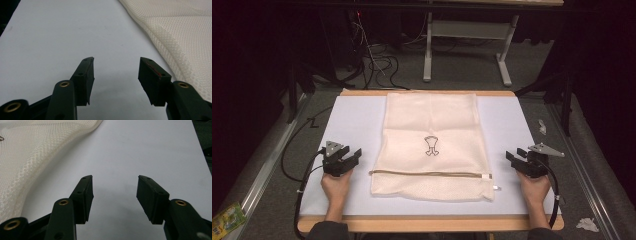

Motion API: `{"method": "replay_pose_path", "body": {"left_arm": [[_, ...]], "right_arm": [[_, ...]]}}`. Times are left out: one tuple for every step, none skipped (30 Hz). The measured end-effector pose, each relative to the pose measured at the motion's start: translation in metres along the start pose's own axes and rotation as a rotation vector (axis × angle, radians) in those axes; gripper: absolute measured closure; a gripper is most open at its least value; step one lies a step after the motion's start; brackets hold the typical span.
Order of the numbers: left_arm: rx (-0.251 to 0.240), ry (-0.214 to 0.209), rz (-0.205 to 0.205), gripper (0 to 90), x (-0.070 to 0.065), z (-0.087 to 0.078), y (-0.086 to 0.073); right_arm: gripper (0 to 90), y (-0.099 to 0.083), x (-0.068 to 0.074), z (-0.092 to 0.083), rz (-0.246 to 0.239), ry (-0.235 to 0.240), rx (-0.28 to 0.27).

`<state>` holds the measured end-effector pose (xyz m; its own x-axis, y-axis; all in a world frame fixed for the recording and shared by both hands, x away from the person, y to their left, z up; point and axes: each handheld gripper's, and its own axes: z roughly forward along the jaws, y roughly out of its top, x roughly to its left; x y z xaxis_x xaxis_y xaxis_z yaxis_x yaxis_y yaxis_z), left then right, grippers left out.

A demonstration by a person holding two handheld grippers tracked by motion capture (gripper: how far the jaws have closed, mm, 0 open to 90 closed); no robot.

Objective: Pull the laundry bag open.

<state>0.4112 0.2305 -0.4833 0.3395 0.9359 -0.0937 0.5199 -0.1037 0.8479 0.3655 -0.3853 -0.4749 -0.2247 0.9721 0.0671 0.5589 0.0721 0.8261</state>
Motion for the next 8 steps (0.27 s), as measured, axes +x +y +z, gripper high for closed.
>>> {"method": "replay_pose_path", "body": {"left_arm": [[-0.003,0.001,0.004,46.5,-0.0006,-0.0002,-0.0002],[-0.009,0.002,0.010,46.5,-0.0015,-0.0007,-0.0006],[-0.009,0.002,0.010,46.4,-0.0015,-0.0007,-0.0006],[-0.010,0.001,0.014,46.3,-0.0019,-0.0009,-0.0008],[-0.010,0.001,0.014,46.2,-0.0019,-0.0009,-0.0008],[-0.009,0.001,0.014,46.1,-0.0019,-0.0009,-0.0008],[-0.009,0.001,0.014,45.9,-0.0019,-0.0009,-0.0008],[-0.010,0.000,0.014,45.9,-0.0019,-0.0009,-0.0009]], "right_arm": [[47.5,-0.0001,0.0003,-0.0001,0.003,0.000,0.001],[47.4,0.0000,0.0005,0.0001,0.004,0.000,0.002],[47.4,0.0000,0.0005,0.0001,0.004,0.000,0.002],[47.1,0.0000,0.0010,0.0002,0.001,-0.001,0.004],[47.0,0.0000,0.0010,0.0003,-0.003,-0.002,0.003],[46.8,0.0000,0.0011,0.0003,-0.005,-0.002,0.003],[46.8,0.0000,0.0011,0.0003,-0.005,-0.002,0.003],[46.5,-0.0001,0.0013,0.0002,-0.006,-0.004,0.005]]}}
